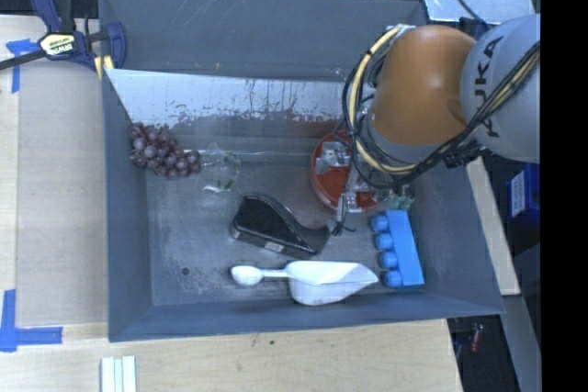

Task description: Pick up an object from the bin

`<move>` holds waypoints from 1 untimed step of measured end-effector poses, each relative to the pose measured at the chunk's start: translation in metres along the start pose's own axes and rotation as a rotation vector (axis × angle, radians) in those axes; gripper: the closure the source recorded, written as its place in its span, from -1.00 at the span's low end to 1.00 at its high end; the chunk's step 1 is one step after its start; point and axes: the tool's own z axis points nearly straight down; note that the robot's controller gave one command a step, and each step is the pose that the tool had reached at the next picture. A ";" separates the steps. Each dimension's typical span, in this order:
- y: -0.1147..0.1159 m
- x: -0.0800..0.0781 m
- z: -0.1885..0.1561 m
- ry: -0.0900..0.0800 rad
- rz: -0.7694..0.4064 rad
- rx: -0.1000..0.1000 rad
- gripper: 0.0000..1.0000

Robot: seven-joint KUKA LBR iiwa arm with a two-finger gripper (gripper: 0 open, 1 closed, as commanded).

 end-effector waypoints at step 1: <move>0.000 -0.002 -0.004 -0.008 0.000 0.000 -1.00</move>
Offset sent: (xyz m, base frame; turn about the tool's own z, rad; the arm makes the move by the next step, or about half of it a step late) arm -0.0644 0.0029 -0.0871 -0.0922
